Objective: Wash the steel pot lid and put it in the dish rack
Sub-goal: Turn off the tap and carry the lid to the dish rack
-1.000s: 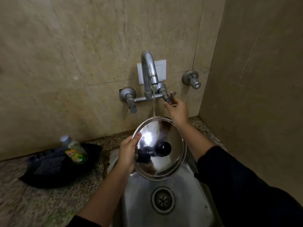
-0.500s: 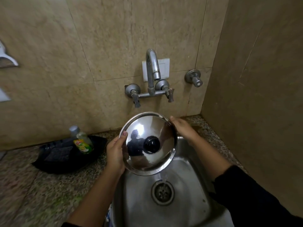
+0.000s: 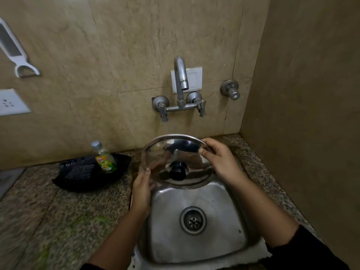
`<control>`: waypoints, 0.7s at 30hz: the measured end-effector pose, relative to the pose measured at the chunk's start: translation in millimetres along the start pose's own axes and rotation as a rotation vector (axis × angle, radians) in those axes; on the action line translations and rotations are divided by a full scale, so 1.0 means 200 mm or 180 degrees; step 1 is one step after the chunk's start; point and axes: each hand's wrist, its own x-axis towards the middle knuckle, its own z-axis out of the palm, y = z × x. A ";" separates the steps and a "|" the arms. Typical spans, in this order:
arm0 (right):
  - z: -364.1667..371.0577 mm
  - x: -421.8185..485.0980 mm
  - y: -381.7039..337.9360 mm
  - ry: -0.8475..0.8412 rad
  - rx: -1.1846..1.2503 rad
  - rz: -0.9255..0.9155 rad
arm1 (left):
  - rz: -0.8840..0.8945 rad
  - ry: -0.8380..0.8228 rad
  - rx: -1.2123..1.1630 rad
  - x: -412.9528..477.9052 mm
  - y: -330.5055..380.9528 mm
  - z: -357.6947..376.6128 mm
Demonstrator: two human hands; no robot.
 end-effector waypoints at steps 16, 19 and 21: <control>0.94 0.24 -0.30 0.0692 0.2693 0.1427 | 0.0146 0.1041 -0.0395 0.09 0.55 -0.90; 1.37 0.30 -0.47 0.0496 0.2958 0.1655 | 0.0452 0.1226 -0.0626 0.13 0.78 -1.30; 1.58 0.34 -0.57 0.0417 0.2991 0.1631 | 0.0558 0.1353 -0.0529 0.14 0.92 -1.48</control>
